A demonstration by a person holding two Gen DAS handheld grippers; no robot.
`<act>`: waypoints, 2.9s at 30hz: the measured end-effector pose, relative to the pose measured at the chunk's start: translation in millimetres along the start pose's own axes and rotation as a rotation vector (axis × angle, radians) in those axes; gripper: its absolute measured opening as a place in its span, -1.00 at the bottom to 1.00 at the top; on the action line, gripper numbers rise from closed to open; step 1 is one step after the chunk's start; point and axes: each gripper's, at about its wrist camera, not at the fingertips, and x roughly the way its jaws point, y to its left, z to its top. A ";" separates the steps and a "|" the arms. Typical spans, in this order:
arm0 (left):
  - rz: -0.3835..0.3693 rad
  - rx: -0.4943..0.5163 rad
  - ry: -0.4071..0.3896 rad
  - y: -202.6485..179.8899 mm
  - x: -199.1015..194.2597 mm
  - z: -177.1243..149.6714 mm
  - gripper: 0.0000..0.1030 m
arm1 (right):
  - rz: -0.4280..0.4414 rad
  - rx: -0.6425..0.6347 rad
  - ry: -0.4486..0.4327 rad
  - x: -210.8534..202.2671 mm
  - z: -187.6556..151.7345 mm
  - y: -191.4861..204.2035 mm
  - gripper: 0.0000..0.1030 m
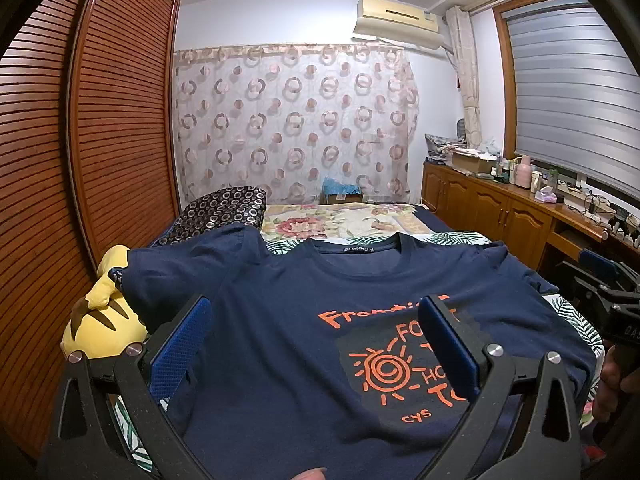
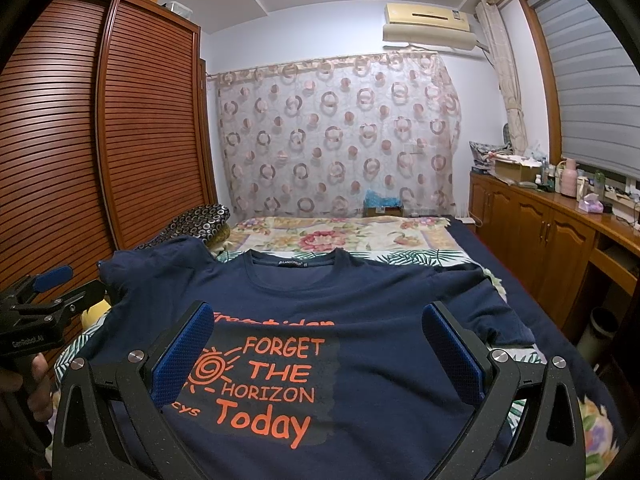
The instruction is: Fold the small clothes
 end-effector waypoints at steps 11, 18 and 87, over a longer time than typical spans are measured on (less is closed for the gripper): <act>0.001 0.001 -0.004 0.3 -2.3 2.0 1.00 | -0.001 -0.002 0.000 -0.4 0.3 0.6 1.00; 0.002 0.004 -0.005 -0.3 -2.9 1.7 1.00 | -0.001 -0.001 -0.001 -0.7 0.4 1.0 1.00; 0.070 -0.110 0.161 196.2 84.7 9.4 0.54 | 0.302 -0.138 0.231 106.3 13.9 -40.1 1.00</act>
